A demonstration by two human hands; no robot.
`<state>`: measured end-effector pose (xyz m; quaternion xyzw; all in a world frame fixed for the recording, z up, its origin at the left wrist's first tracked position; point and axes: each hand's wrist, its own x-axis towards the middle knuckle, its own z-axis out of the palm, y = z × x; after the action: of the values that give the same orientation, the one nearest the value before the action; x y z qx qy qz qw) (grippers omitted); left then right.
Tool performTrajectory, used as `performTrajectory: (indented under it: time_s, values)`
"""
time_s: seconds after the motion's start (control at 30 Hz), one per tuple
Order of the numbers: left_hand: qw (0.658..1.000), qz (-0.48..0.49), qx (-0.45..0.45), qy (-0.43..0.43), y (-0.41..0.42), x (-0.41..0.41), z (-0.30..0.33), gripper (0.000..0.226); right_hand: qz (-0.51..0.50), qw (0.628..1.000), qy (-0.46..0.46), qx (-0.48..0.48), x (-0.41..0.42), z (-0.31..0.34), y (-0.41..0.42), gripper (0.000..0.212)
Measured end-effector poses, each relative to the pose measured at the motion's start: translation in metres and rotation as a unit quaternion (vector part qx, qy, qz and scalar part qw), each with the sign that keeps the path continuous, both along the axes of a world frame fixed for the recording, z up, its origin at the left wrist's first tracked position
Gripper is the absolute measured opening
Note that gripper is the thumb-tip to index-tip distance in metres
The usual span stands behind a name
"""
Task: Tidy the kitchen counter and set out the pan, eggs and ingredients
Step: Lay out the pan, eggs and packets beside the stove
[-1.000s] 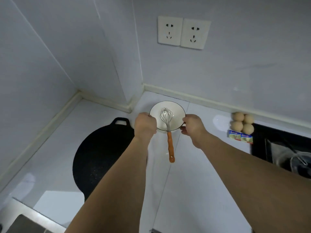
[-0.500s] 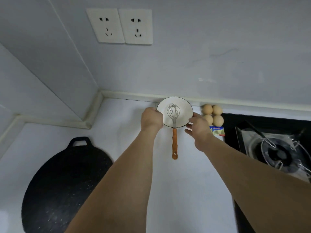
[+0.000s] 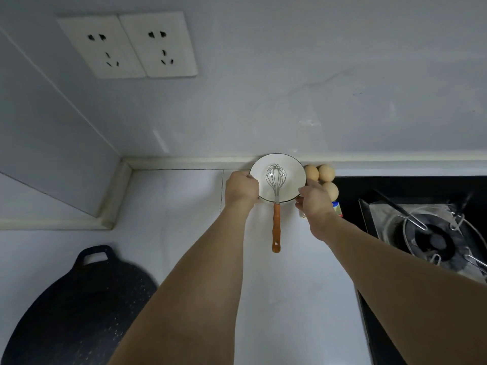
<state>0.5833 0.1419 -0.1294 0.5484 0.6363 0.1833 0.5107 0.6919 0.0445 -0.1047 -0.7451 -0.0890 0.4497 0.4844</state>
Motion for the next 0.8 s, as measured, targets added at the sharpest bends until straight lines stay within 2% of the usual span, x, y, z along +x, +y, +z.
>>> performTrajectory:
  time_s: [0.5,0.6,0.7,0.8]
  values:
    - [1.000,-0.012,-0.011,0.016,0.004,0.007,0.003,0.026,-0.010,1.000,0.020,-0.002,0.003,-0.006,-0.001,0.035]
    - [0.999,-0.015,-0.001,0.043,-0.005,-0.002,0.016,0.026,-0.028,0.999,0.022,-0.009,-0.004,0.001,-0.010,0.024]
    - [0.998,-0.010,0.014,0.063,-0.018,-0.024,0.025,0.028,-0.008,0.997,-0.075,0.006,-0.018,0.007,-0.019,0.015]
    - [0.997,0.016,0.046,0.061,-0.034,-0.059,0.031,0.033,0.030,0.973,-0.229,-0.009,-0.038,0.022,-0.023,0.035]
